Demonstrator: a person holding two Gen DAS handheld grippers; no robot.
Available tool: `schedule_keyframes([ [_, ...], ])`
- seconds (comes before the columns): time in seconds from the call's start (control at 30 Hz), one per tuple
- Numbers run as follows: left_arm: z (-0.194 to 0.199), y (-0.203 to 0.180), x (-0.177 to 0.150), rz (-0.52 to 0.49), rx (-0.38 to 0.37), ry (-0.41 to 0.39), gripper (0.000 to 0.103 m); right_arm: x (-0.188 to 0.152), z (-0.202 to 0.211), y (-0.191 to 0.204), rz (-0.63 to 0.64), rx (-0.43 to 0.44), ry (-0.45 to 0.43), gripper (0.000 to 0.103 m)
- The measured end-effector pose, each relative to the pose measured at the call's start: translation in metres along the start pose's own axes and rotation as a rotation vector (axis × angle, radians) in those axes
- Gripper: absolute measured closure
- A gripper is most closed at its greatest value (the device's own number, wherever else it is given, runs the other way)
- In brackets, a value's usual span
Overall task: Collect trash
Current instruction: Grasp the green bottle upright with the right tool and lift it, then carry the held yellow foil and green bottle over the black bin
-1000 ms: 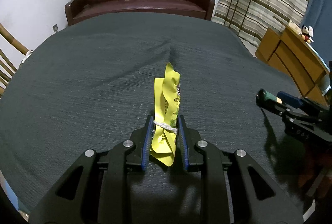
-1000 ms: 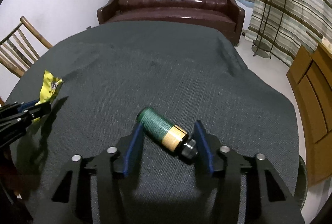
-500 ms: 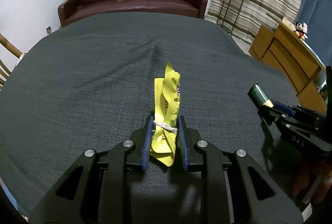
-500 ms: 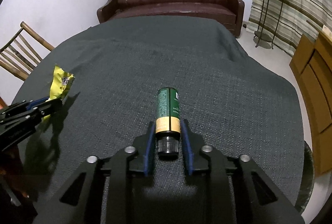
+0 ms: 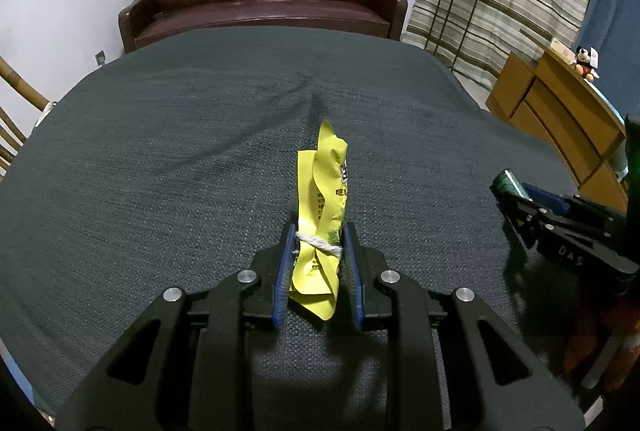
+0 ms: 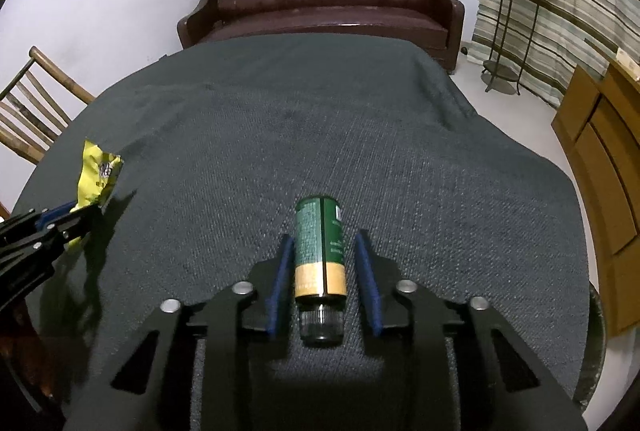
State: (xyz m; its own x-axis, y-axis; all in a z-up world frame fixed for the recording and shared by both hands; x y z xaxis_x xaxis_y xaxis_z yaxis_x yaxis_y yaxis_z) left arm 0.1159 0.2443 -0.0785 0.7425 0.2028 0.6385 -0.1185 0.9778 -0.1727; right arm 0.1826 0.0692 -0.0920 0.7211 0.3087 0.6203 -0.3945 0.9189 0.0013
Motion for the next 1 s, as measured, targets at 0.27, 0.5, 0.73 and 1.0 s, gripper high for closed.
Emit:
schedule_keyframes([
  [0.27, 0.000, -0.004, -0.002, -0.005, -0.006, -0.001, 0.080, -0.008, 0.012, -0.006, -0.020, -0.014, -0.017, 0.078],
  [0.5, 0.004, -0.022, -0.012, -0.041, -0.015, -0.011, 0.080, -0.021, 0.037, -0.021, -0.059, -0.043, -0.057, 0.078],
  [0.73, 0.011, -0.055, -0.024, -0.081, -0.068, -0.016, 0.080, -0.039, 0.062, -0.043, -0.107, -0.080, -0.089, 0.078],
  [1.0, 0.019, -0.109, -0.033, -0.149, -0.136, -0.036, 0.080, -0.058, 0.088, -0.085, -0.183, -0.135, -0.125, 0.078],
])
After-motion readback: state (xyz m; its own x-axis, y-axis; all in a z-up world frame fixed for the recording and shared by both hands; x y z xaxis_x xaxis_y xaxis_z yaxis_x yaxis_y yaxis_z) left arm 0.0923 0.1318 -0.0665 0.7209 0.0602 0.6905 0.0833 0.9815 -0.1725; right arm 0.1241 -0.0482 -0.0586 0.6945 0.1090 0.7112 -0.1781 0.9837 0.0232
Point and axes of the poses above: each gripper's, at about its wrist camera, not at the fingertips, and z roughly against the way its jaws point, y to its left, x to its top, the point moved 7 cm from there along -z, roughly the way its jaws point, and after that the axes turned 5 degrees about -x, right-handed, at the moved point
